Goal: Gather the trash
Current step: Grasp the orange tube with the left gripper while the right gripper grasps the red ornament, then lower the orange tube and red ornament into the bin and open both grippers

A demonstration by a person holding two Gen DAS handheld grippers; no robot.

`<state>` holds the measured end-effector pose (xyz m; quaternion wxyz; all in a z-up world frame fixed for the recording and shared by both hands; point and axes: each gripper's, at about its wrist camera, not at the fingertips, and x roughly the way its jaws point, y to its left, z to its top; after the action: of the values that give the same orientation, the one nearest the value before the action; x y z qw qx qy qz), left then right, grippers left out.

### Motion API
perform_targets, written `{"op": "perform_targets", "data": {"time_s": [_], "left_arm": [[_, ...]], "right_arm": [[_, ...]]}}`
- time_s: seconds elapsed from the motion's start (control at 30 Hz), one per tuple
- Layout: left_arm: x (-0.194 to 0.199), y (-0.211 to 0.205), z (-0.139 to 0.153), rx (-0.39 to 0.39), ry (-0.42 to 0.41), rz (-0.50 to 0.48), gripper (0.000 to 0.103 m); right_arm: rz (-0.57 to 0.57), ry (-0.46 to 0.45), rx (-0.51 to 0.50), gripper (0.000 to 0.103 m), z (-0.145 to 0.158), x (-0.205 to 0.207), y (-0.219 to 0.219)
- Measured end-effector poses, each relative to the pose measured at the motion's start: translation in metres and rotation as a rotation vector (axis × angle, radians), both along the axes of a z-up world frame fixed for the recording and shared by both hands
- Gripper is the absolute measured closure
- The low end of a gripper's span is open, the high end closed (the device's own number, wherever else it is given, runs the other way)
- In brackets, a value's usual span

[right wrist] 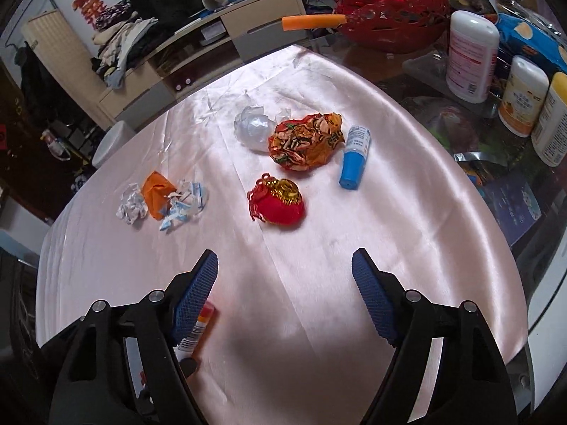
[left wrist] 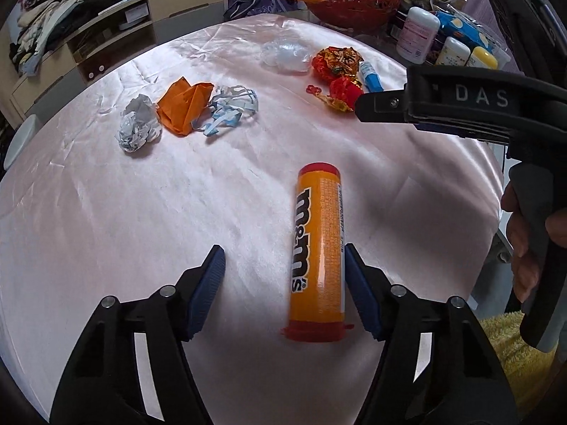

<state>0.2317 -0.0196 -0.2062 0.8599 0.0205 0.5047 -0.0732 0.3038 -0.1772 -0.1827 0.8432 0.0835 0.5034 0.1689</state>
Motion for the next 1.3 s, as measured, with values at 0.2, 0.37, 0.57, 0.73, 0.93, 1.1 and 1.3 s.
{"op": "perform_targets", "data": {"time_s": [0.2,0.37,0.57,0.73,0.93,1.1,1.3], "left_arm": [[0.020,0.011,0.002,-0.002,-0.013,0.014,0.060],[0.030,0.020,0.004,-0.022,-0.012,0.020,0.075],[0.025,0.023,0.004,-0.040,-0.006,0.022,0.076],[0.007,0.021,0.010,-0.064,-0.003,0.013,0.076],[-0.029,0.015,0.028,-0.105,-0.024,-0.005,0.076],[-0.062,0.006,0.040,-0.144,-0.036,-0.027,0.076],[-0.102,-0.008,0.043,-0.182,-0.030,-0.061,0.076]], "right_arm": [[0.009,0.007,0.002,0.025,-0.009,0.024,0.012],[0.023,-0.006,-0.024,0.036,-0.014,0.034,0.022],[0.037,-0.016,-0.068,0.068,-0.013,0.032,0.024],[0.039,-0.030,-0.072,0.068,-0.001,0.008,0.015],[0.034,-0.063,-0.086,0.068,0.024,-0.032,0.000],[0.026,-0.098,-0.103,0.068,0.044,-0.075,-0.017],[0.007,-0.111,-0.129,0.068,0.052,-0.133,-0.036]]}}
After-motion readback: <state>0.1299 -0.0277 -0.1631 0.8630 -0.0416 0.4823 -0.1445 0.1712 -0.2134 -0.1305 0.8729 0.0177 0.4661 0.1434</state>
